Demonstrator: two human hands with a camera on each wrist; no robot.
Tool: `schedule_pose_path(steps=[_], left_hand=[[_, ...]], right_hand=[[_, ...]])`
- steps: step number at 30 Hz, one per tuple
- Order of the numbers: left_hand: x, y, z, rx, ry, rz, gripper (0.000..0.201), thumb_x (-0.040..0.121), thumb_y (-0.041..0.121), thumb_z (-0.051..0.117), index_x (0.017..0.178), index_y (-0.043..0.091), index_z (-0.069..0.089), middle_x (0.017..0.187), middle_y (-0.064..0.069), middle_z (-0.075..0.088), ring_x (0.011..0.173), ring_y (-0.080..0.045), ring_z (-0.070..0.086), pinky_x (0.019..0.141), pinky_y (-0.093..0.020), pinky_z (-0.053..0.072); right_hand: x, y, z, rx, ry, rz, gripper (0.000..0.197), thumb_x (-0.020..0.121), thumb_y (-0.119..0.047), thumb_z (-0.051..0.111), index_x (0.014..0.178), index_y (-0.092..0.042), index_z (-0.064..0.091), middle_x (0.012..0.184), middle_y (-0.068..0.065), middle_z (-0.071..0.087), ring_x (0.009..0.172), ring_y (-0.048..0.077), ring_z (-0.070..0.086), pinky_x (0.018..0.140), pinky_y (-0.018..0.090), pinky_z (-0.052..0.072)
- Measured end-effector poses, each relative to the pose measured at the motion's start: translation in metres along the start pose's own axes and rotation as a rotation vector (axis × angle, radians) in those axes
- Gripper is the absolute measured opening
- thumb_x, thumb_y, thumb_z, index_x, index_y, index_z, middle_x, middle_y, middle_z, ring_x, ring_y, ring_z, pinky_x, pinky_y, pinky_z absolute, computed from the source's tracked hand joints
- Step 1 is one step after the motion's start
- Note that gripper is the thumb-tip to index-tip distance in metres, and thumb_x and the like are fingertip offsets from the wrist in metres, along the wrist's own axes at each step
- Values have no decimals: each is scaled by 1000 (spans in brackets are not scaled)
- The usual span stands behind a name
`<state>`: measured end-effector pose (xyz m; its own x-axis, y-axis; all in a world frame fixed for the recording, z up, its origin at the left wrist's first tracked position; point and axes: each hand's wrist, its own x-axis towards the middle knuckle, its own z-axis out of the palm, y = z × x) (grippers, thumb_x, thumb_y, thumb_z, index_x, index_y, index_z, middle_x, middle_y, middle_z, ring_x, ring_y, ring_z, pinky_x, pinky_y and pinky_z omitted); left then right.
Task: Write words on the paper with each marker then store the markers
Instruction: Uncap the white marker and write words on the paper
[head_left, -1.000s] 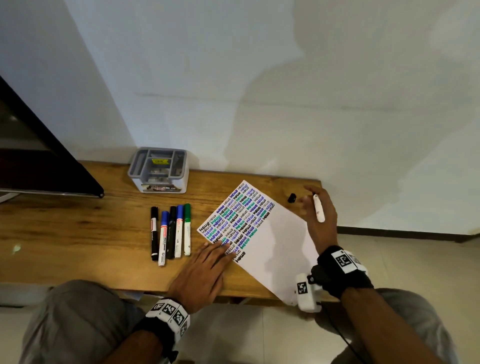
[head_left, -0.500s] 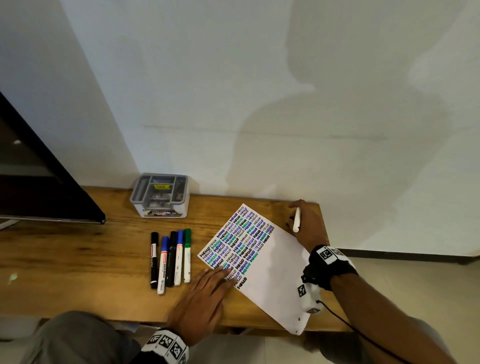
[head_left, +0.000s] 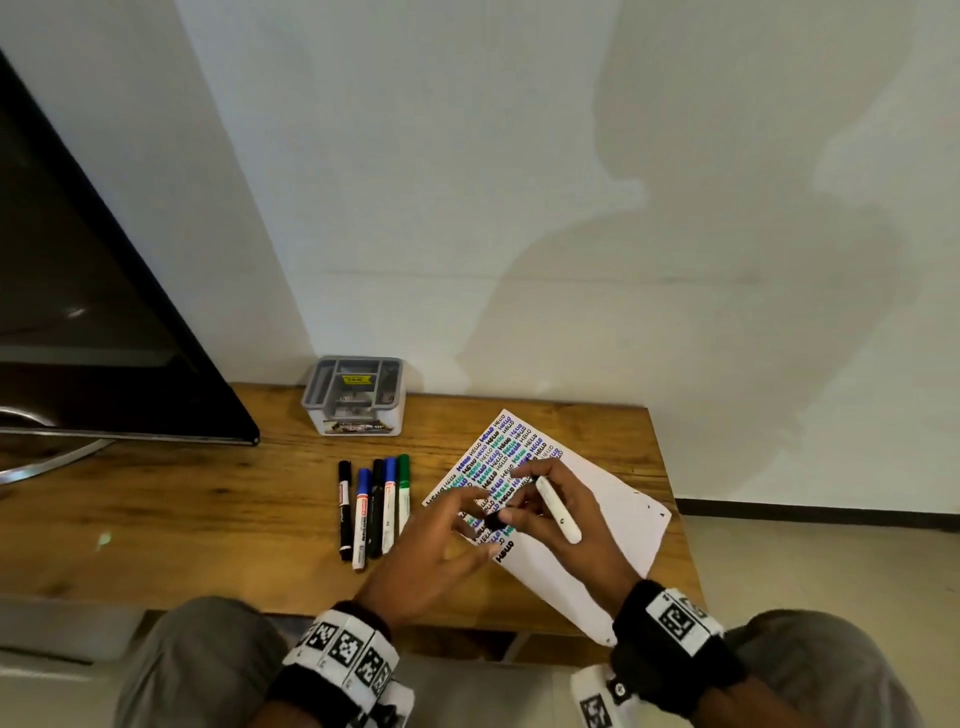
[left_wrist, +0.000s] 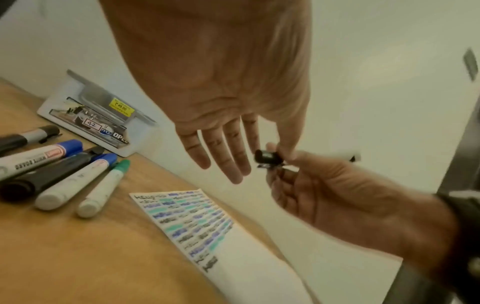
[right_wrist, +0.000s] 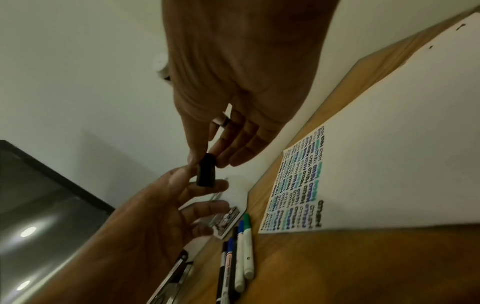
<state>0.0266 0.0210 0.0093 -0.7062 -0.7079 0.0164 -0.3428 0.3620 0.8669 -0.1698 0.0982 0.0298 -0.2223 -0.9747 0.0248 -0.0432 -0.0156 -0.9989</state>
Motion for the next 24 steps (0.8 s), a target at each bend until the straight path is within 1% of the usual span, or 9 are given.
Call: schedule_pose_path(steps=[2,3,7,9,11,14,16,19,24], left_hand=[[-7,15,-5,-85,41,-37,35,91,32,70,122,37,55,111,18,66,99,-3,63,77,-14,46],[-12,19,-6,-135,66,-57,27,91,28,70,115,34,59,104,15,69,96,-4,65,76,-16,47],[-28,16,-6,-305,123,-157,18,87,11,74,99,23,67,100,5,74,93,-13,70,86,-37,57],[-31,11,-7,-313,163,-186,21,84,6,75,99,19,67,102,4,74,96,-13,71,90,-40,57],[-33,6,-8,-331,202,-202,24,83,4,76,101,17,67,104,3,74,98,-14,70,92,-42,56],[-35,2,-8,-317,226,-210,27,82,4,76,102,20,68,104,7,74,98,-12,70,93,-43,56],[-34,2,-7,-304,231,-217,27,82,4,76,101,22,68,103,9,74,98,-10,69,93,-42,56],[-33,3,-6,-303,229,-210,27,82,4,76,100,23,69,102,10,74,99,-10,69,93,-42,56],[-32,2,-4,-303,233,-198,28,82,6,77,98,27,69,103,9,74,100,-11,69,92,-43,56]], right_hand=[[-11,-6,14,11,-8,-27,38,86,-6,78,119,-10,59,95,11,72,96,28,71,90,38,59],[-15,-6,20,1,-13,-34,37,86,-6,77,119,-10,59,97,9,72,98,27,71,92,39,58],[-26,3,30,-57,-15,-27,33,92,-16,73,122,-18,61,113,-3,71,111,22,68,96,41,57],[-28,4,30,-32,23,14,26,99,-20,63,124,-22,63,119,-5,69,114,20,67,92,40,59],[-30,-2,29,104,53,125,24,104,-24,52,124,-23,66,111,7,72,100,21,71,85,36,60],[-33,-6,24,145,57,214,29,105,-29,48,115,-20,74,104,13,72,80,18,62,75,30,55],[-34,-4,24,144,49,213,25,104,-23,52,111,-15,74,106,11,73,78,16,60,73,31,54],[-33,-2,26,170,62,195,15,101,-15,56,109,-4,63,93,6,72,79,20,64,70,32,55],[-34,1,25,153,63,178,12,100,-15,59,105,-3,60,89,7,71,76,17,65,67,28,55]])
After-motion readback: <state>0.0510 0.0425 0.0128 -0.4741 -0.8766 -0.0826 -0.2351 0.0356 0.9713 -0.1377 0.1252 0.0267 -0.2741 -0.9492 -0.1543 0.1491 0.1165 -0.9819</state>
